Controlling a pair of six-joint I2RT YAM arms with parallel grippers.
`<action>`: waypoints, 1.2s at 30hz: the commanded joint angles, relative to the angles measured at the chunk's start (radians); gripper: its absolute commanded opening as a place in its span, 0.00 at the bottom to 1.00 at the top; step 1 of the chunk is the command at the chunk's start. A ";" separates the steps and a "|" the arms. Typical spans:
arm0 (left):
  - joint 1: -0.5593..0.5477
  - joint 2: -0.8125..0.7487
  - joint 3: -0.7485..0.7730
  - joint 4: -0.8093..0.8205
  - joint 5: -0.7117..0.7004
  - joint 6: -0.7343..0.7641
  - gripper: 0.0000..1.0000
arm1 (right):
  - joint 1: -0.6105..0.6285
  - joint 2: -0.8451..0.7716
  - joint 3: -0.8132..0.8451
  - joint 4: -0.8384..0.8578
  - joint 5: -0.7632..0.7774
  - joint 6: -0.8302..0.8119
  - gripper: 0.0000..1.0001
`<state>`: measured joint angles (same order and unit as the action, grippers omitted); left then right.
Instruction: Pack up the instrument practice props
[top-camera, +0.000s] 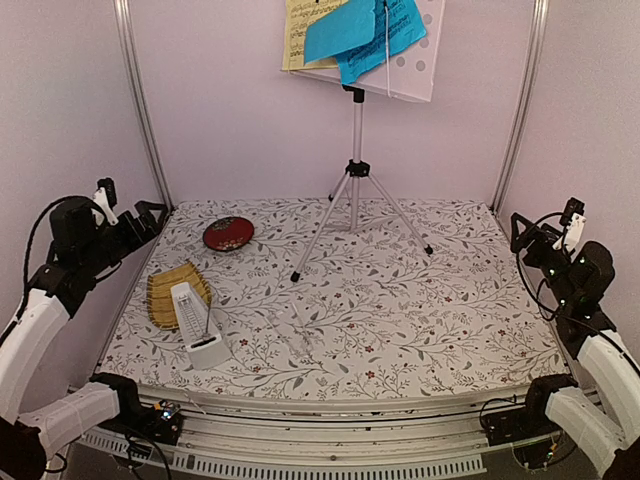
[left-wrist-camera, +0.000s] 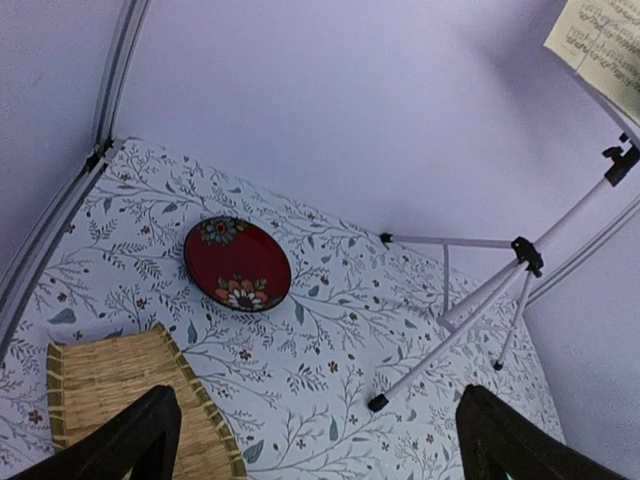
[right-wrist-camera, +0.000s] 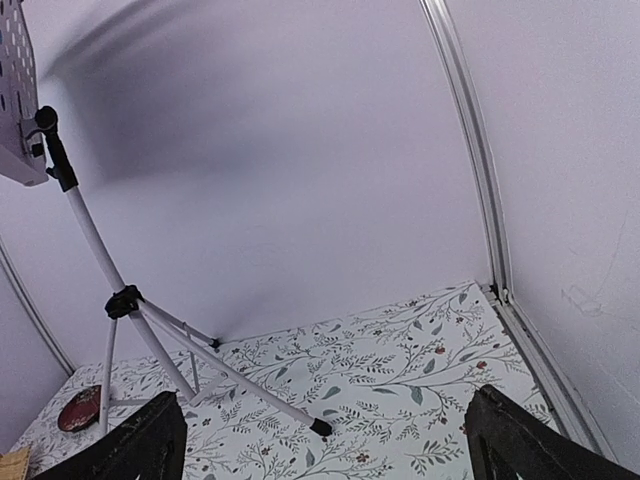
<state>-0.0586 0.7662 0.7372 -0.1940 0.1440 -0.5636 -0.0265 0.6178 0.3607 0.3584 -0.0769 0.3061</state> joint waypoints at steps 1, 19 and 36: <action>-0.009 0.004 0.057 -0.194 0.053 0.021 0.98 | -0.003 0.016 0.045 -0.072 0.024 0.048 0.99; -0.314 0.022 0.203 -0.645 -0.178 -0.024 0.88 | -0.002 0.171 0.101 0.033 -0.479 0.117 1.00; -0.618 0.241 0.300 -0.884 -0.381 -0.262 0.88 | -0.002 0.245 0.058 0.072 -0.442 0.107 1.00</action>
<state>-0.6380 0.9787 1.0157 -1.0172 -0.1753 -0.7620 -0.0273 0.8616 0.4328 0.4004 -0.5255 0.4198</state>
